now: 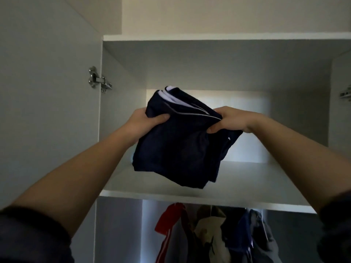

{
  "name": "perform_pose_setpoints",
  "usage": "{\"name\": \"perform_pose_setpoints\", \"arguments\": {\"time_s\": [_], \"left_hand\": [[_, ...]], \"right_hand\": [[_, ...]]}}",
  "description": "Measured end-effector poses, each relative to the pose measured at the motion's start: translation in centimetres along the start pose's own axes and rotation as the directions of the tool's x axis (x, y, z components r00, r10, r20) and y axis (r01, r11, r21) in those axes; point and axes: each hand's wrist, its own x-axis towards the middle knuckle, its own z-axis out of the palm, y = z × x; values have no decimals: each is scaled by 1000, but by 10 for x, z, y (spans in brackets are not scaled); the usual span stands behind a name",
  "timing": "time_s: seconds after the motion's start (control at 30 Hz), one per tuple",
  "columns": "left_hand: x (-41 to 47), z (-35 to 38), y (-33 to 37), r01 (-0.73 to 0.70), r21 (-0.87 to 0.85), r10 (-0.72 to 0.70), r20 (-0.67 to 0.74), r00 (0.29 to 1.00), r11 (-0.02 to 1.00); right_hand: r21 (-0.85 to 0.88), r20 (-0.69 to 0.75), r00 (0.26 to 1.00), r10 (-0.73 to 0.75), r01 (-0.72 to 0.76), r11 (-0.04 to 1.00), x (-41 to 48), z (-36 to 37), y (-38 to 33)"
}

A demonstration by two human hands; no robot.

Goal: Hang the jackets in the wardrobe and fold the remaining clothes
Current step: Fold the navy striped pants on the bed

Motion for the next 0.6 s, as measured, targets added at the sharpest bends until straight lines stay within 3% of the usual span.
{"name": "perform_pose_setpoints", "arguments": {"time_s": [0.17,0.3,0.37,0.43,0.53,0.6], "left_hand": [[60,2,-74,2,126,9,-84,996,992],[129,1,-88,-59,449,127,-122,984,892],[166,2,-86,-138,627,294,-151,944,767],[192,4,-86,-219,795,497,-117,860,565],[208,12,-110,-335,898,668,63,741,286],[208,22,-151,-415,897,687,203,697,156]], "right_hand": [[-38,97,995,-7,11,999,91,16,49],[-144,114,993,-37,53,988,174,15,73],[-182,-13,990,-141,137,974,224,18,84],[-211,-187,941,-281,241,947,269,27,94],[-242,-438,806,-398,320,916,324,61,121],[-340,-505,763,-404,255,905,352,98,155]]}}
